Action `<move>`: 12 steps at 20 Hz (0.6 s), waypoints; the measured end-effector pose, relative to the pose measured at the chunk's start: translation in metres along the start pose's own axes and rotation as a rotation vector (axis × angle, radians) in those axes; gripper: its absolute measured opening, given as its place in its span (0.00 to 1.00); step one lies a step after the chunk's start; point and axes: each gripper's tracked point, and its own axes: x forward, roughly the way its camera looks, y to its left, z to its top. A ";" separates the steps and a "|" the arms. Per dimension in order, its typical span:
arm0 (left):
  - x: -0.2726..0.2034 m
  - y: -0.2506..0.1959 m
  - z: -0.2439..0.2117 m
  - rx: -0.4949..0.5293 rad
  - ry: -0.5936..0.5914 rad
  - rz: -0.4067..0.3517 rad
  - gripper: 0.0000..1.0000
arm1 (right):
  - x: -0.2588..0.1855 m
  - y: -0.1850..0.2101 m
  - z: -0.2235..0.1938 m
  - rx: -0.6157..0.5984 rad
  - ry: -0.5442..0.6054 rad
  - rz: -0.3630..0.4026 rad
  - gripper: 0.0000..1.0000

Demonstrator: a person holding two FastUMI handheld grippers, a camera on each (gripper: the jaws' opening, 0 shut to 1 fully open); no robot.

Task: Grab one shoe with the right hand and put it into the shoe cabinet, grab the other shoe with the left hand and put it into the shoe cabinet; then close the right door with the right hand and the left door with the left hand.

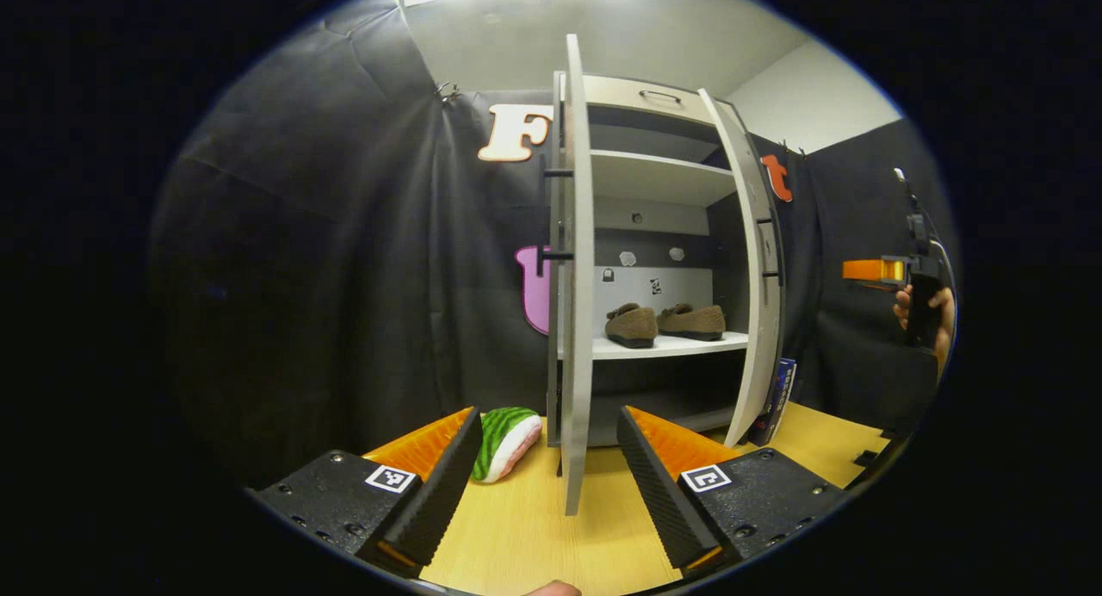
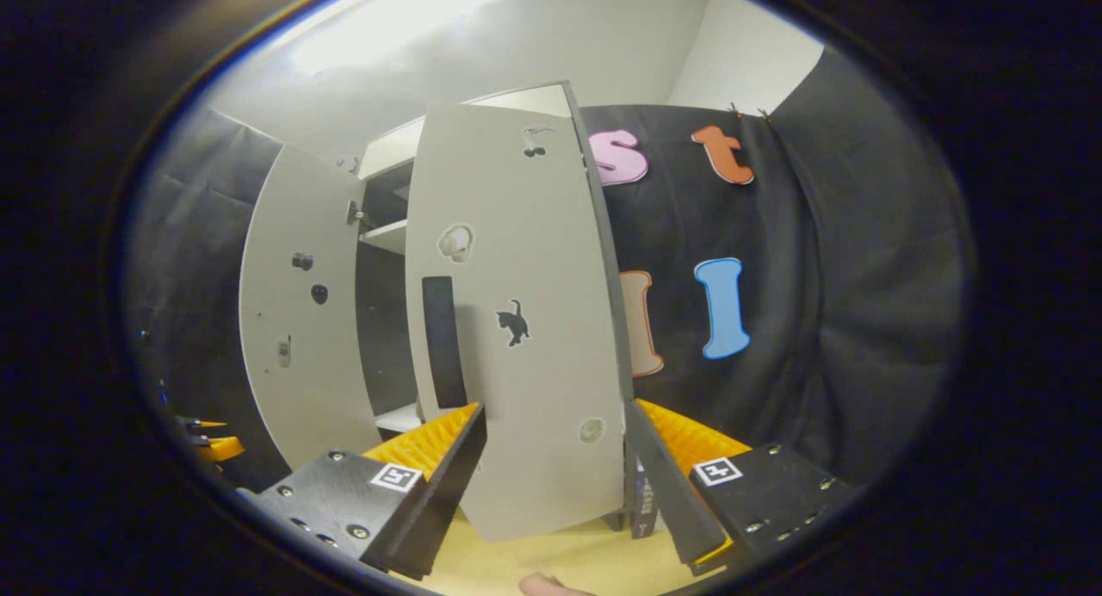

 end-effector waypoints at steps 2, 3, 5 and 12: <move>0.003 0.020 -0.001 -0.011 0.014 0.037 0.94 | -0.018 0.001 -0.005 -0.041 -0.014 -0.011 0.99; 0.006 0.029 0.001 -0.007 0.009 0.061 0.94 | -0.027 0.002 -0.009 -0.054 -0.015 -0.018 0.99; 0.017 0.045 0.001 0.016 0.011 0.087 0.96 | -0.045 -0.001 -0.015 -0.070 -0.018 -0.046 0.98; 0.072 0.110 0.010 -0.041 0.018 0.179 0.94 | -0.094 0.002 -0.050 -0.047 -0.008 -0.109 0.94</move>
